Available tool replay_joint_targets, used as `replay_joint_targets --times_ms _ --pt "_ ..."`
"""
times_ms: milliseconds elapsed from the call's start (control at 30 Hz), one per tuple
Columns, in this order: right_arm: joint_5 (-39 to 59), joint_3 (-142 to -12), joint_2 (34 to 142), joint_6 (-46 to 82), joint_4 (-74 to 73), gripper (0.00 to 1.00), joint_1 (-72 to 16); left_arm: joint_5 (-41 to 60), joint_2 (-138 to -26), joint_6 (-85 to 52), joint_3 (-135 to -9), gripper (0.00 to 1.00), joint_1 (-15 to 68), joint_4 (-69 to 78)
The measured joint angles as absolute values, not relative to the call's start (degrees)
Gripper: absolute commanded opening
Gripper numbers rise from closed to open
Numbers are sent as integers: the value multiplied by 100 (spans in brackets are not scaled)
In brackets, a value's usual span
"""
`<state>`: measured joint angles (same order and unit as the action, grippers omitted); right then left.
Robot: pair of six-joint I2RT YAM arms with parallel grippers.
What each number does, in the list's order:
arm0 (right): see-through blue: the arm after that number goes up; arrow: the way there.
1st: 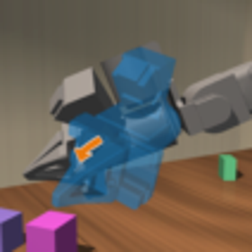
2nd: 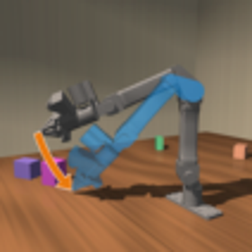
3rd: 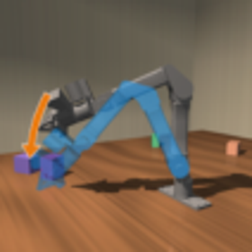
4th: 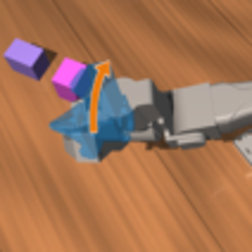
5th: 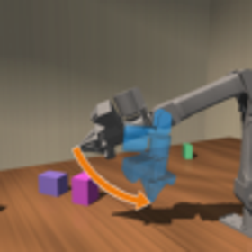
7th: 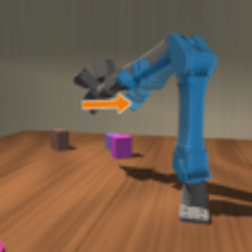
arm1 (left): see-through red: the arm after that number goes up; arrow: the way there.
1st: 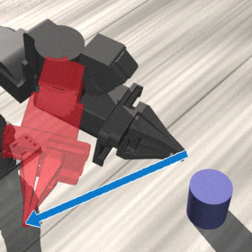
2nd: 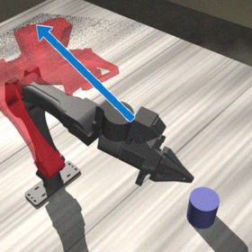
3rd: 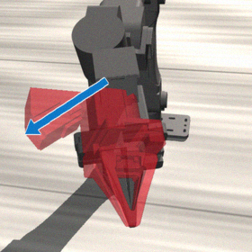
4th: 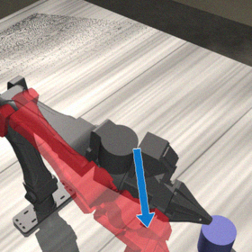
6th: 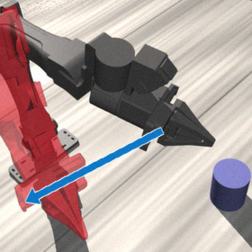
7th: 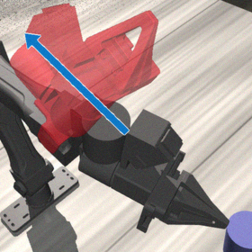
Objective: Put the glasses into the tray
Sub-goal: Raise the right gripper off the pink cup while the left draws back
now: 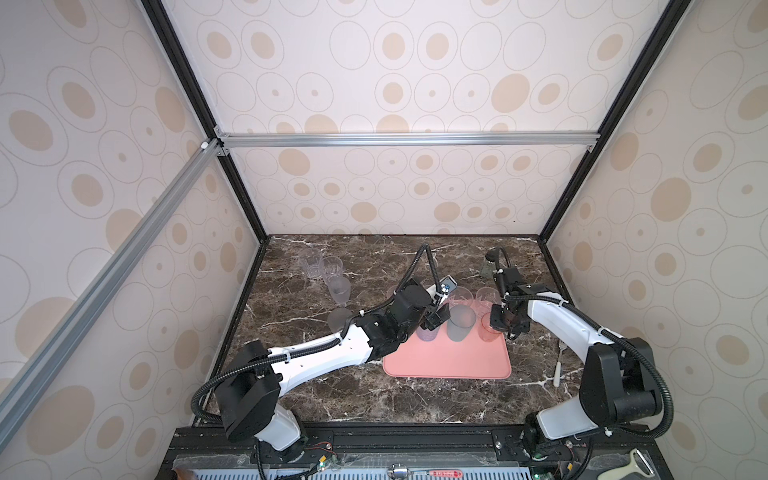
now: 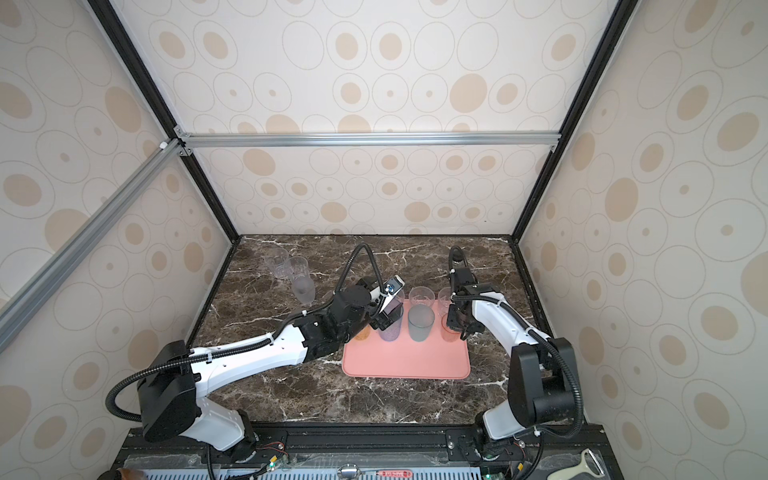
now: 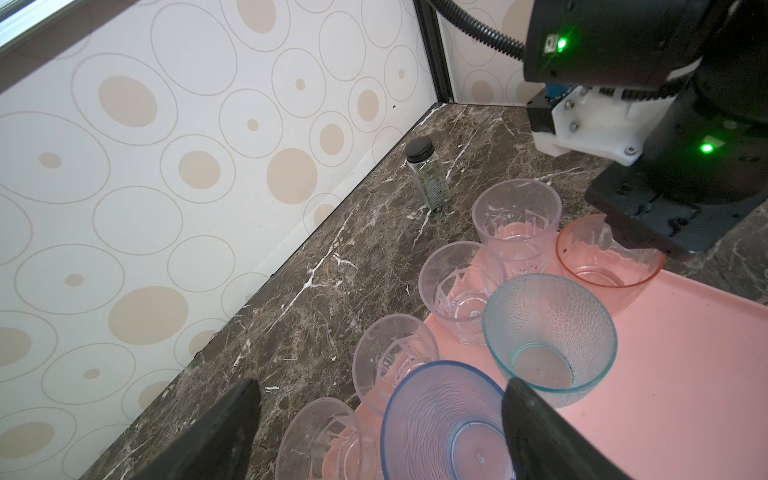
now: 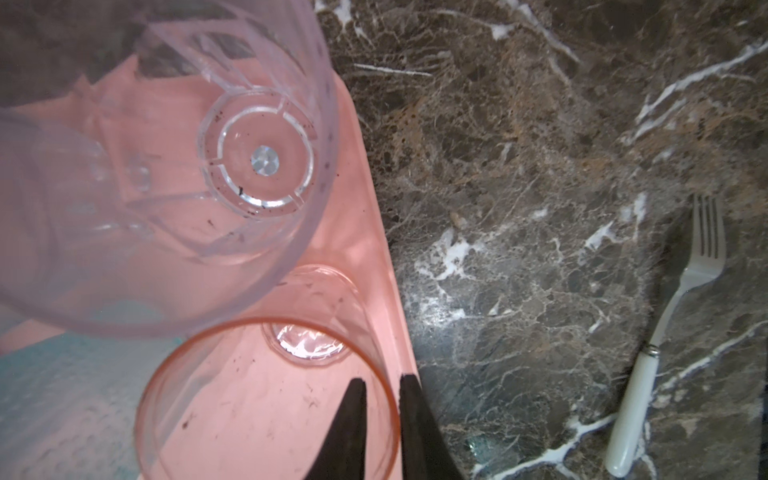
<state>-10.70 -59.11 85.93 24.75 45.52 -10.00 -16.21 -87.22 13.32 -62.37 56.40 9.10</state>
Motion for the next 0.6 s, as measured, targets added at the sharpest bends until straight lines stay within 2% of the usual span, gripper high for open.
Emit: replay_joint_targets --times_ms 367,600 --pt "-657 -6928 7773 2582 5142 25 -1002 -1870 -8591 891 -6392 89 5312 456" --pt "-279 -7338 7555 2825 5144 25 -1223 -1828 -8071 228 -6731 88 3983 -462"
